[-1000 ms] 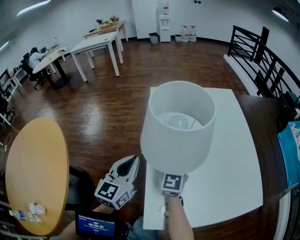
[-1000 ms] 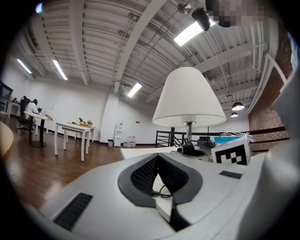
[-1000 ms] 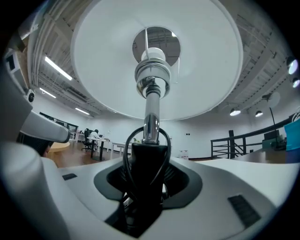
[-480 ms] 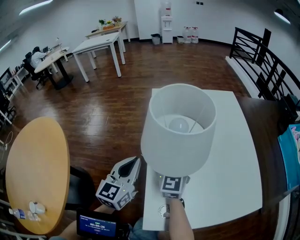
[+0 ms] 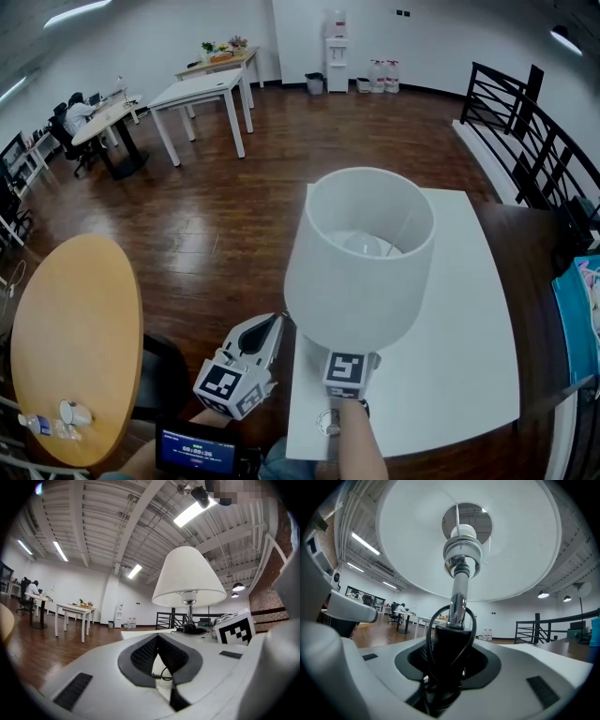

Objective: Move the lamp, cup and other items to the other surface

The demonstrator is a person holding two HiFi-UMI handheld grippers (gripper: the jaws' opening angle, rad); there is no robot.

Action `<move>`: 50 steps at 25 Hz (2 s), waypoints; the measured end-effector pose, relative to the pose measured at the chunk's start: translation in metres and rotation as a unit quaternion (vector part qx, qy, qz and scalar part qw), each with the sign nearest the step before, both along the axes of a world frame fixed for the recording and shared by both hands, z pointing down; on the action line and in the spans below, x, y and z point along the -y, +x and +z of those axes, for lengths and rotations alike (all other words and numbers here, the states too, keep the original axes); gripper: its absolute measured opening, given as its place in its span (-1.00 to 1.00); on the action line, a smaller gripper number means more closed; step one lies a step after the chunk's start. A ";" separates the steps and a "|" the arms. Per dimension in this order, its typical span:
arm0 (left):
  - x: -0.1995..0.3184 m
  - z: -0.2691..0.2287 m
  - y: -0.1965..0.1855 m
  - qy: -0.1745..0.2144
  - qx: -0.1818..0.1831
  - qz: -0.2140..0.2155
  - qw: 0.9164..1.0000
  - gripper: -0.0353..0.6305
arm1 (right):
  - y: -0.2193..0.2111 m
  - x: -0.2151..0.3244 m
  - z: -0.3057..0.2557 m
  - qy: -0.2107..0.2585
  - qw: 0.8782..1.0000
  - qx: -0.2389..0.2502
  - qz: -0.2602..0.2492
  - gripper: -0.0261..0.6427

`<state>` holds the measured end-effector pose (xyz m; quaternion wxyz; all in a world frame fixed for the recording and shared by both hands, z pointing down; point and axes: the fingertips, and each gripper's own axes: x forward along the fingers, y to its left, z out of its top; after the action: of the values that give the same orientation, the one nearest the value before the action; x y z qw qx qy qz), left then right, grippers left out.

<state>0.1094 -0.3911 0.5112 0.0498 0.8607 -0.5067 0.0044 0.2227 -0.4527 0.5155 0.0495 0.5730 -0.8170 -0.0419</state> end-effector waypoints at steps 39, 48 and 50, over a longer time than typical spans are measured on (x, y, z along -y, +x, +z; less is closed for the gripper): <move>-0.083 -0.090 -0.229 0.009 0.009 -0.304 0.953 -0.88 | -0.281 -0.053 -0.117 0.040 0.952 -0.009 -0.304 -0.45; -0.171 -0.082 -0.338 0.008 0.011 -0.408 0.913 -0.88 | -0.405 -0.128 -0.109 0.043 0.918 0.009 -0.394 -0.45; -0.191 -0.079 -0.357 0.006 0.012 -0.428 0.904 -0.88 | -0.429 -0.145 -0.104 0.042 0.910 0.014 -0.412 -0.45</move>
<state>-0.2479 -0.2000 0.4326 0.0352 0.5613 -0.8268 -0.0100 -0.2061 -0.3079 0.4113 -0.0072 0.1874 -0.9786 -0.0847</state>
